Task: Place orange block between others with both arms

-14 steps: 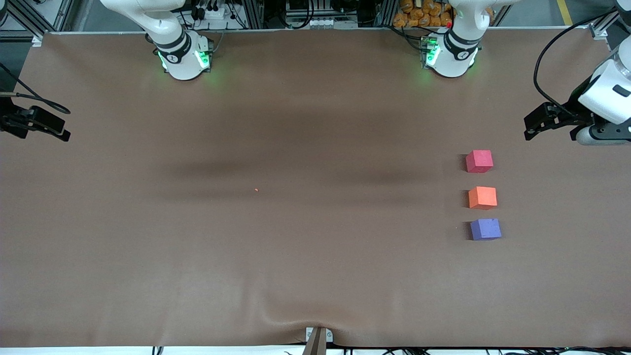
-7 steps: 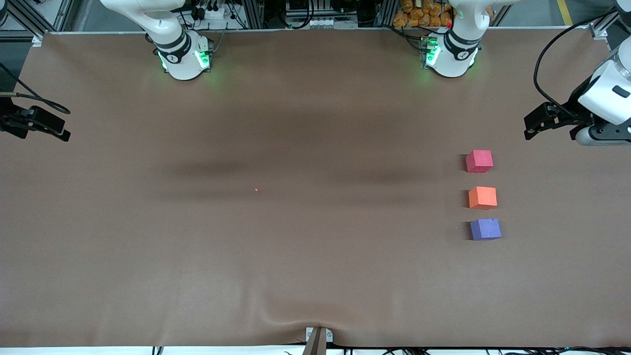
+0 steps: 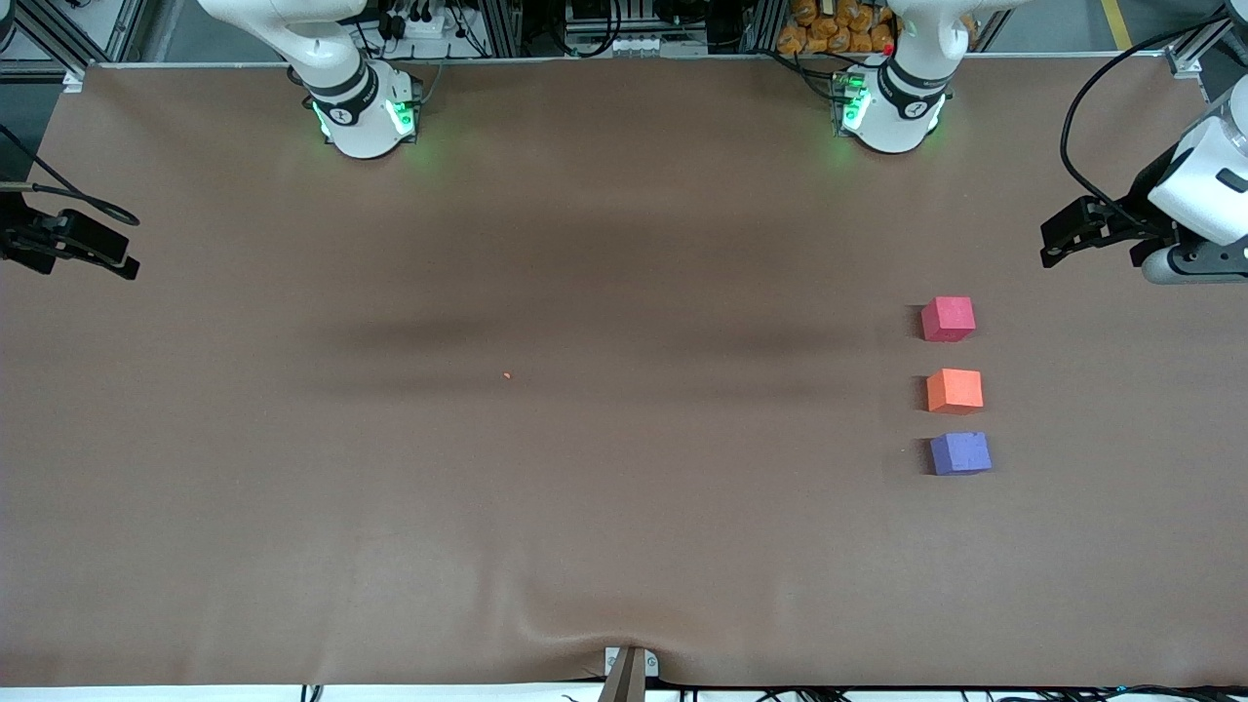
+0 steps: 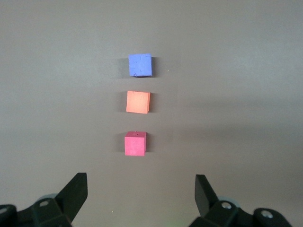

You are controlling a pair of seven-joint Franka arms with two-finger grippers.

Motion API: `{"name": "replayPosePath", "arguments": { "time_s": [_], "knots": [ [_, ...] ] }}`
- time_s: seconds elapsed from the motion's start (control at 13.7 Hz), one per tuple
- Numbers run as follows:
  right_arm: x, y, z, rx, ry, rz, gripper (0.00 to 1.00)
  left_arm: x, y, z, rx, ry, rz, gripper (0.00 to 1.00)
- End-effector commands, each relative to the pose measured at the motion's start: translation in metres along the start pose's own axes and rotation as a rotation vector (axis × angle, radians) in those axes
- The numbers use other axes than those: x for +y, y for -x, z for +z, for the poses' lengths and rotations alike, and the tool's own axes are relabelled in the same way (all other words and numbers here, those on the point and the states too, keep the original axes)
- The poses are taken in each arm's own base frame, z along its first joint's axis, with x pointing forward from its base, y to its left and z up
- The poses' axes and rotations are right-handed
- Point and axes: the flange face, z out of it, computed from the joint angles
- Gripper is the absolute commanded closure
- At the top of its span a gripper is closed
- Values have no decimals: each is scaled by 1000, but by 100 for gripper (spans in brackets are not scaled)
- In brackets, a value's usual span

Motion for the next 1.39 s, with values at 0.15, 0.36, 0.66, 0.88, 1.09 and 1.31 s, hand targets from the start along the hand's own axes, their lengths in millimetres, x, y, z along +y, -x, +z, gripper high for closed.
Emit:
{"name": "replayPosePath", "arguments": {
  "time_s": [0.15, 0.36, 0.66, 0.88, 1.09, 1.31],
  "knots": [
    [-2, -1, -4, -3, 4, 7, 0, 1, 10, -20, -3, 10, -4, 0],
    [-2, -1, -4, -1, 4, 8, 0, -2, 10, -18, -15, 5, -4, 0],
    [-2, -1, -4, -3, 4, 8, 0, -1, 6, -24, -22, 4, 1, 0],
    [-2, -1, -4, -1, 4, 8, 0, -3, 6, -24, -28, 0, -4, 0],
    [4, 1, -3, -23, 4, 13, 0, -4, 6, -24, -26, -1, -9, 0],
    [5, 4, -2, -36, 5, 19, 0, -5, 6, -24, -28, -1, -11, 0]
  ]
}}
